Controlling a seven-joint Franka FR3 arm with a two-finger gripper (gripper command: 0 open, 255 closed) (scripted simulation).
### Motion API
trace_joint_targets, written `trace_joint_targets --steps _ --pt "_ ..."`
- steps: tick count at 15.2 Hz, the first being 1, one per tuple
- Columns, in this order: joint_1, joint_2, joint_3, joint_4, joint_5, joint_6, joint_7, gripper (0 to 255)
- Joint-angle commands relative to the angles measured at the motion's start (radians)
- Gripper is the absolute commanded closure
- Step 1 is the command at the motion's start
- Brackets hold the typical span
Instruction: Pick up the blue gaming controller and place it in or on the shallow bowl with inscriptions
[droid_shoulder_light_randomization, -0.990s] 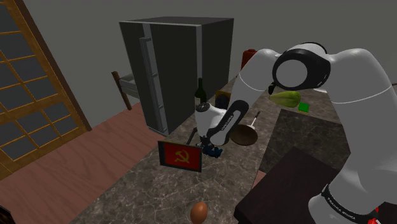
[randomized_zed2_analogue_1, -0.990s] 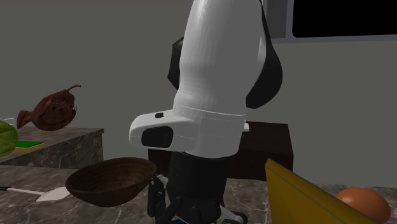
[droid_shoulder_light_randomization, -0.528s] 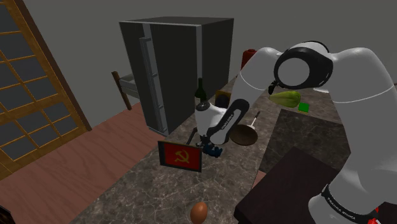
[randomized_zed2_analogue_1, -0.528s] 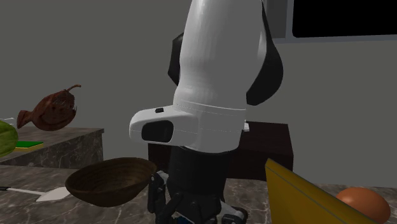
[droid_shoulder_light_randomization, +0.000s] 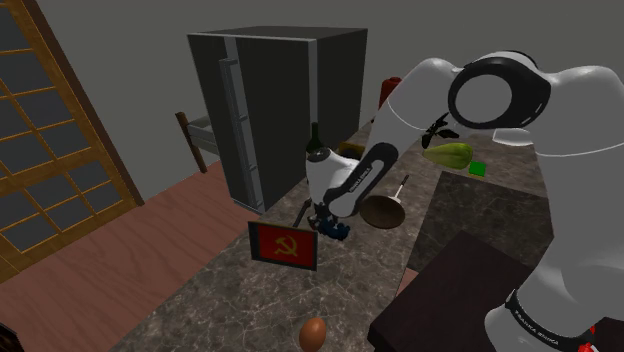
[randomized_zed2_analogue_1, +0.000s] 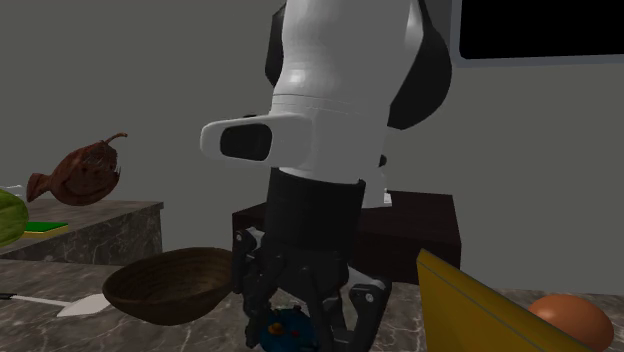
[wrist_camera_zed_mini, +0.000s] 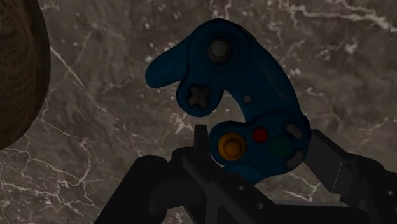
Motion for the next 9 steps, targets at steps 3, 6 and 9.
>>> trace_joint_targets --steps 3,6,9 --pt "-0.01 -0.048 0.014 -0.012 0.017 -0.036 -0.019 255" --pt "-0.017 -0.083 0.024 -0.019 0.031 -0.063 -0.032 255" --pt "-0.024 -0.117 0.034 -0.025 0.045 -0.09 -0.046 255"
